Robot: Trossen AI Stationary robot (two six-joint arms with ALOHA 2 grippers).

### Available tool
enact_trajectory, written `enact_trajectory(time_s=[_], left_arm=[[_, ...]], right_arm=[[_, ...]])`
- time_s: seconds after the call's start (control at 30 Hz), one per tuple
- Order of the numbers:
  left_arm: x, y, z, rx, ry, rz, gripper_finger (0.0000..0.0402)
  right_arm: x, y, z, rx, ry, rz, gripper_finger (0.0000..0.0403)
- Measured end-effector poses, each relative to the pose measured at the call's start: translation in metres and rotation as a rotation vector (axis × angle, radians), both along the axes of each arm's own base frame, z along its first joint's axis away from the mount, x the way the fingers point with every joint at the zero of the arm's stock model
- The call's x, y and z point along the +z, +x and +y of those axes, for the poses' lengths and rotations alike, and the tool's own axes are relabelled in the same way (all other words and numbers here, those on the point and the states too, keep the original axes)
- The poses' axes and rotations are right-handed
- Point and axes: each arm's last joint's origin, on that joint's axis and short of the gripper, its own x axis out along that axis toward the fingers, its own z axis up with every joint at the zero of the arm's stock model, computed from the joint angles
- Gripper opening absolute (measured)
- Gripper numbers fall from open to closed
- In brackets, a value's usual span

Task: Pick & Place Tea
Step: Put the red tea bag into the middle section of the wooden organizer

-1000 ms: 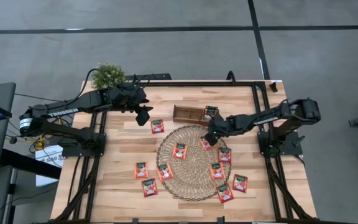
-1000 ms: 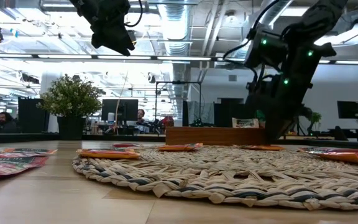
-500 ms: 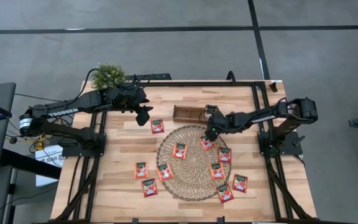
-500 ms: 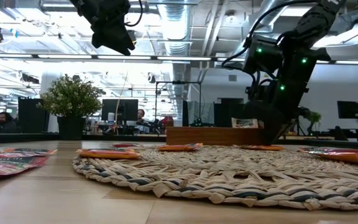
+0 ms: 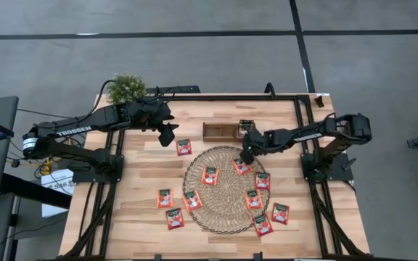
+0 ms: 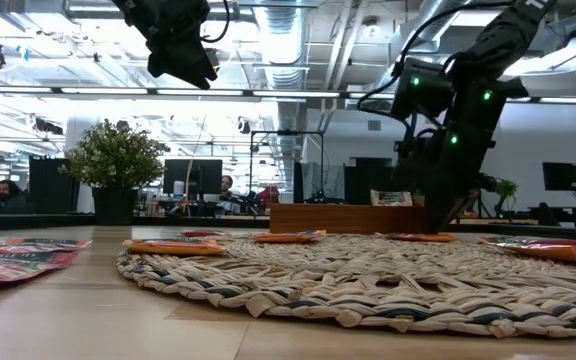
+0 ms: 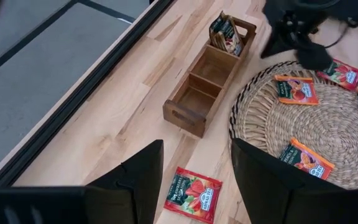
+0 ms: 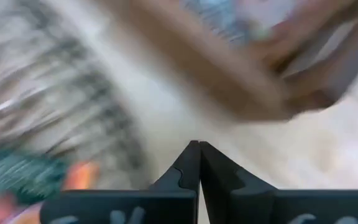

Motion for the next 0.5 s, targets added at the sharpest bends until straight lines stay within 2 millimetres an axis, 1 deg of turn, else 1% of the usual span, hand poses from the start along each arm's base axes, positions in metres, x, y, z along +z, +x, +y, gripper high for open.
enact_trajectory(time_s=[0.07, 0.13, 0.23, 0.33, 0.4, 0.5], left_arm=[[-0.001, 0.000, 0.000, 0.003, -0.005, 0.007, 0.0182], [-0.003, -0.002, -0.001, 0.007, -0.025, 0.026, 0.0182], [-0.006, -0.005, -0.002, -0.002, -0.059, 0.067, 0.0182], [-0.008, -0.006, -0.003, -0.010, -0.089, 0.085, 0.0182], [-0.009, -0.006, -0.004, -0.009, -0.098, 0.085, 0.0182], [-0.009, -0.006, -0.005, -0.015, -0.098, 0.085, 0.0182]], right_arm=[[0.007, 0.001, 0.013, 0.060, 0.079, -0.040, 0.0000], [0.019, -0.001, 0.029, 0.106, 0.130, -0.091, 0.0000], [0.044, -0.011, 0.052, 0.151, 0.158, -0.193, 0.0000], [0.068, -0.025, 0.072, 0.218, 0.186, -0.281, 0.0000], [0.076, -0.038, 0.082, 0.229, 0.208, -0.281, 0.0000], [0.079, -0.057, 0.092, 0.195, 0.231, -0.208, 0.0000]])
